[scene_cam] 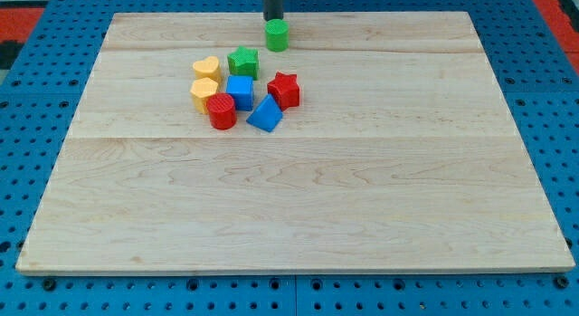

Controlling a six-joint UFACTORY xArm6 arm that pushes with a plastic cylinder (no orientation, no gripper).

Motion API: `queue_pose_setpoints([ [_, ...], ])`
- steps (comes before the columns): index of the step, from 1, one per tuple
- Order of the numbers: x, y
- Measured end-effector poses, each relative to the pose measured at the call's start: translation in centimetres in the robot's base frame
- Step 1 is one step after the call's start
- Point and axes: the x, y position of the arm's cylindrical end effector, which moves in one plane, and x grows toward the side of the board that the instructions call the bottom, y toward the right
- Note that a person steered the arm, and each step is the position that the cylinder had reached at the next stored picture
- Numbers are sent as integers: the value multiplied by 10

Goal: Push the green circle to the right of green star

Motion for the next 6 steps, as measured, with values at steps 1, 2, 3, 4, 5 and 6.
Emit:
queue_pose_setpoints([
  [1,33,20],
  [2,54,34],
  [3,75,41],
  [4,91,37],
  [5,79,31],
  [6,60,21],
])
